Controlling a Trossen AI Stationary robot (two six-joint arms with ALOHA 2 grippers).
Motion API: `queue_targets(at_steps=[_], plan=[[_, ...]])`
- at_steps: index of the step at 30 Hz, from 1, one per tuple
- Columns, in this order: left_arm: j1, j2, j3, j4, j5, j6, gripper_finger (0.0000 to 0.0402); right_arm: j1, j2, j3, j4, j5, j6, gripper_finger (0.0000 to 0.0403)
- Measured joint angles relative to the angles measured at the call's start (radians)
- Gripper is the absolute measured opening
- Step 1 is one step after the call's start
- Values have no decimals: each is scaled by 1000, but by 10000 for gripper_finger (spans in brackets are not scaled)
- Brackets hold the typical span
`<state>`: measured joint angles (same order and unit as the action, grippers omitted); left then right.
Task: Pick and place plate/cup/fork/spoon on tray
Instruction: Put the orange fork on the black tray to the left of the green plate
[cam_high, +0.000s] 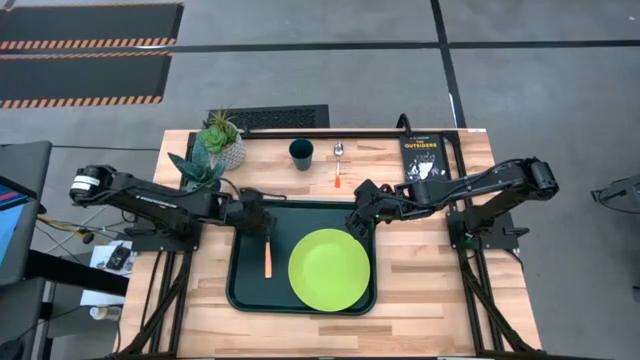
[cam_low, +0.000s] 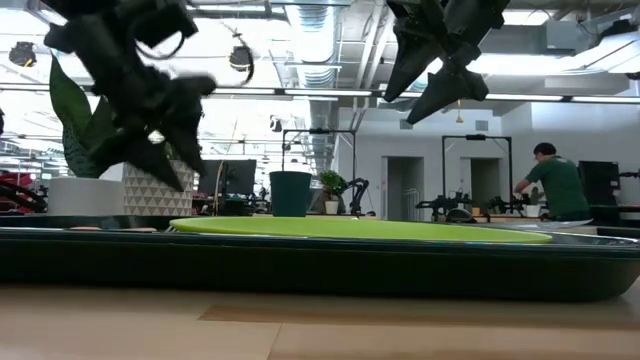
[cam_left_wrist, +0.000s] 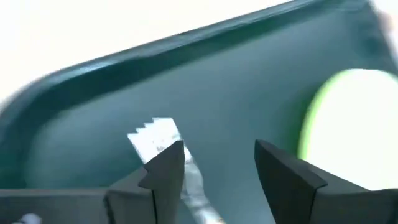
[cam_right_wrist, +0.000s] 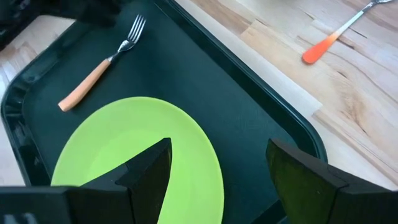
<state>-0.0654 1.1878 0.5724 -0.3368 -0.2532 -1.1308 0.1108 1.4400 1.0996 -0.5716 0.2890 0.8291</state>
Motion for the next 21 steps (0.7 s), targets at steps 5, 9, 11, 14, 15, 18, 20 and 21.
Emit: queue_targets(at_steps=[5, 9, 11, 14, 15, 18, 20, 21], plan=[[-56, 32, 2, 92, 20, 17, 130, 0, 0, 0, -3, 0, 0, 286], [-102, 86, 2, 97, 11, -17, 90, 0, 0, 0, -5, 0, 0, 286], [-132, 109, 2, 112, 20, -41, 70, 0, 0, 0, -5, 0, 0, 286], [-179, 141, 2, 105, 29, -101, 39, 0, 0, 0, -5, 0, -1, 286], [-196, 152, 1, 99, 29, -126, 28, 0, 0, 0, -5, 0, 0, 286], [-245, 184, 1, 105, 20, -190, 5, 0, 0, 0, -5, 0, -5, 286], [-265, 199, 1, 100, 11, -232, 4, 0, 0, 0, -4, 0, -16, 286], [-270, 203, 1, 103, 6, -249, 5, 0, 0, 0, -4, 0, -19, 286]])
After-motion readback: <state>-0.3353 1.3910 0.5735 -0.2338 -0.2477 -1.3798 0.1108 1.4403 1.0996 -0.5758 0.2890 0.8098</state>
